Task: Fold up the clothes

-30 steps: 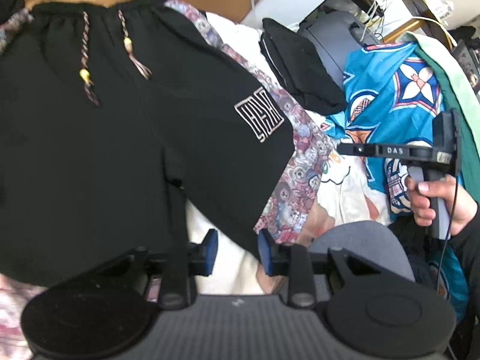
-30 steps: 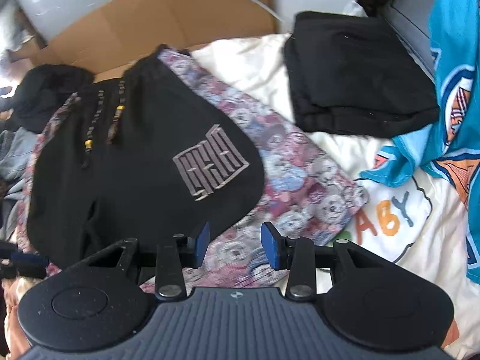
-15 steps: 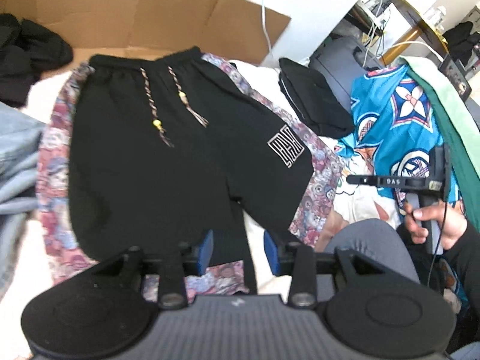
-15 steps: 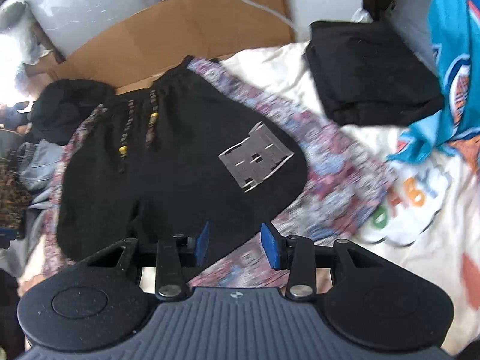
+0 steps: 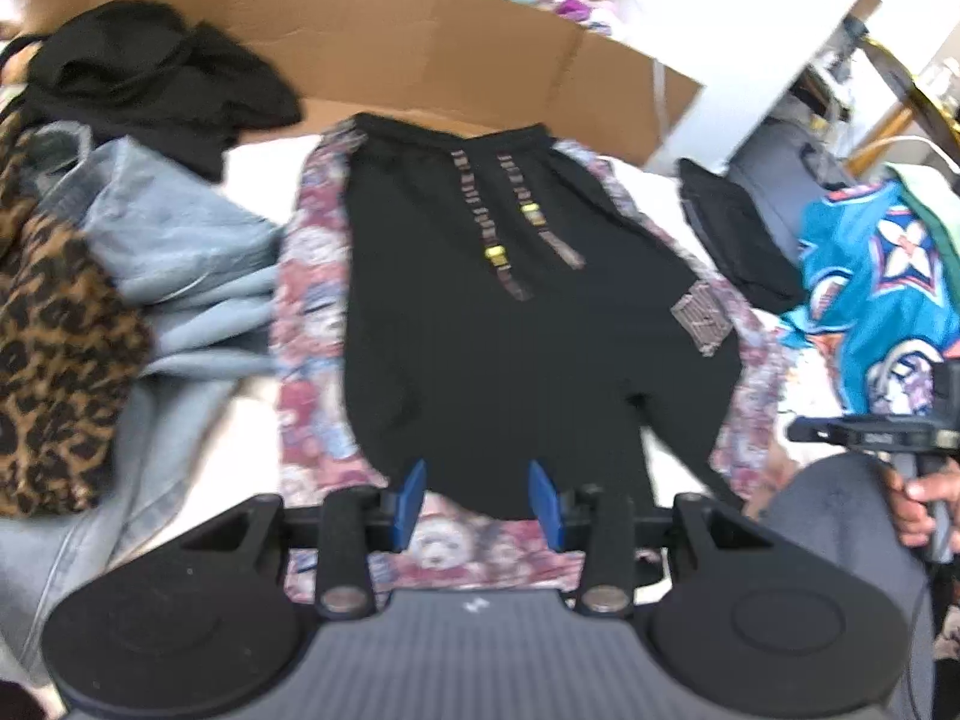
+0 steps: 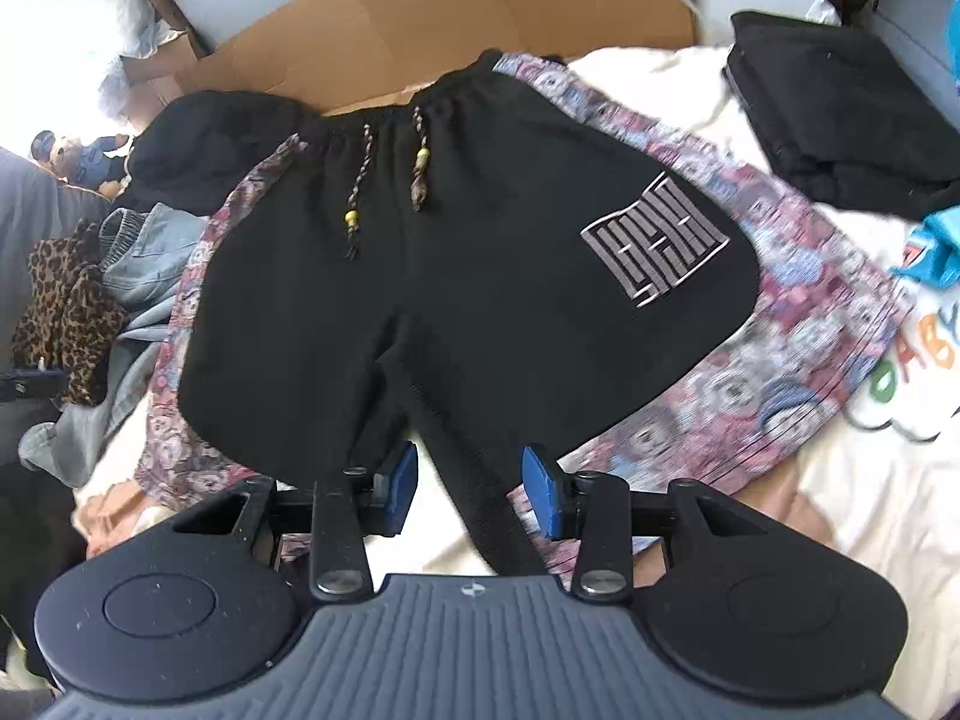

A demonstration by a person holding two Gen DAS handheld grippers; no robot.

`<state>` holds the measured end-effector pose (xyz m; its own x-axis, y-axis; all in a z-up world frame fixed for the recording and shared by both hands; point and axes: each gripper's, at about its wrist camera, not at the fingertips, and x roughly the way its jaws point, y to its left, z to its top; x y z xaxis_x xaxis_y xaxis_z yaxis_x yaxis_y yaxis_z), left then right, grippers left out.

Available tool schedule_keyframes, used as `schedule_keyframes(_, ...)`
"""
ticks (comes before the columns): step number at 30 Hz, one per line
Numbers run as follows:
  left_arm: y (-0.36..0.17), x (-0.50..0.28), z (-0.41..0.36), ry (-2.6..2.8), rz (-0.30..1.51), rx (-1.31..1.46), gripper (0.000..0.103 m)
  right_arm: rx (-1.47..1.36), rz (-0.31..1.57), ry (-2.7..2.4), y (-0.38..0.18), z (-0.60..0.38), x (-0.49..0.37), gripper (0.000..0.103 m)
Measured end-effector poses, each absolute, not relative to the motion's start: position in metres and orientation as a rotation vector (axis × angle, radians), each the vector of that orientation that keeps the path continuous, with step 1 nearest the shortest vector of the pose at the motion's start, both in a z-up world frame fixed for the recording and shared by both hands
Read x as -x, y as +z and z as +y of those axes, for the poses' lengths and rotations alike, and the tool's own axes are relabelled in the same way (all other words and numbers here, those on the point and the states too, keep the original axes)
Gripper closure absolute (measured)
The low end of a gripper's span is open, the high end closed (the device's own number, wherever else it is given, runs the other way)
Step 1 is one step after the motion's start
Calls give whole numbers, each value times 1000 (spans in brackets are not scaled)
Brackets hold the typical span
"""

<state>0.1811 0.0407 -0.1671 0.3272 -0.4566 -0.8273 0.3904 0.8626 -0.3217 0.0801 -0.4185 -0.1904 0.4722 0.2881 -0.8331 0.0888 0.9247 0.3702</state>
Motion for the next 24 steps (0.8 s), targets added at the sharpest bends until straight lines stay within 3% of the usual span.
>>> schedule_keyframes(24,-280,-201,104,-483,1247,116,62,-477,1354,216,-269,-319,-116,54)
